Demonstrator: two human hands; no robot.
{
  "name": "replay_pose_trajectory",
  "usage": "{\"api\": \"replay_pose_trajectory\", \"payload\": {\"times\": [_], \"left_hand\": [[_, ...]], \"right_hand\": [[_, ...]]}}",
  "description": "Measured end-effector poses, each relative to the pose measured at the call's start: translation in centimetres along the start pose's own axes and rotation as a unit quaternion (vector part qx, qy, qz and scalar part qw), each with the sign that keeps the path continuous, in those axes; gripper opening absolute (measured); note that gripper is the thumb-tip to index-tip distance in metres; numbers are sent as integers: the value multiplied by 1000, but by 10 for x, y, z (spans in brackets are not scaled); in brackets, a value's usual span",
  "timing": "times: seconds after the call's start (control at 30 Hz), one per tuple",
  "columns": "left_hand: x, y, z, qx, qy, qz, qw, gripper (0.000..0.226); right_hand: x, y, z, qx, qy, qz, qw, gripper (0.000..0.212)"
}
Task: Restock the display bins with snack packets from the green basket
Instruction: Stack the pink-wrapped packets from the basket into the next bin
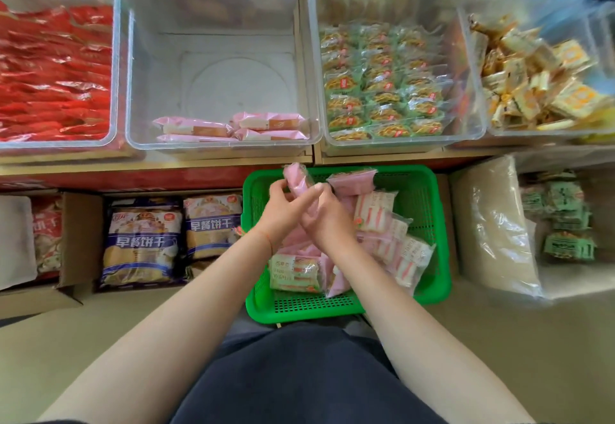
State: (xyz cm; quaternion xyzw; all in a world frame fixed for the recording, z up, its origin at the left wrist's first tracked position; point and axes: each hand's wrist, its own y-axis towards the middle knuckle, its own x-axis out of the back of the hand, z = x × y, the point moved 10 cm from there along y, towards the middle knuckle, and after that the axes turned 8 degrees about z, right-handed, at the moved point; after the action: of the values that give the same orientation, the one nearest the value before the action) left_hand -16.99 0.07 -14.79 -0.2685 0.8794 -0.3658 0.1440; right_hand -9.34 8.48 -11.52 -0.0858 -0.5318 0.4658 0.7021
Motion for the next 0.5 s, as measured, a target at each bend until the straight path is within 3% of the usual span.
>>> {"api": "replay_pose_trajectory", "payload": {"times": [0.07, 0.17, 0.23, 0.33, 0.4, 0.5], "left_hand": [[-12, 6, -4, 11, -66, 11, 998, 86], [1, 15, -3, 13, -113, 30, 993, 55], [4, 14, 9, 62, -147, 88, 983, 35], [10, 10, 19, 85, -161, 124, 975, 21], [18, 11, 21, 69, -153, 101, 981, 17], [19, 6, 24, 59, -157, 90, 982, 20]], "right_hand": [[-8, -11, 15, 33, 42, 37, 998, 48], [-8, -18, 11, 84, 174, 115, 974, 37], [14, -10, -16, 53, 248, 79, 964, 27], [49, 6, -75, -63, 334, -29, 940, 51], [53, 18, -86, -79, 308, -16, 948, 58], [37, 39, -80, -70, 200, 57, 976, 50]]}}
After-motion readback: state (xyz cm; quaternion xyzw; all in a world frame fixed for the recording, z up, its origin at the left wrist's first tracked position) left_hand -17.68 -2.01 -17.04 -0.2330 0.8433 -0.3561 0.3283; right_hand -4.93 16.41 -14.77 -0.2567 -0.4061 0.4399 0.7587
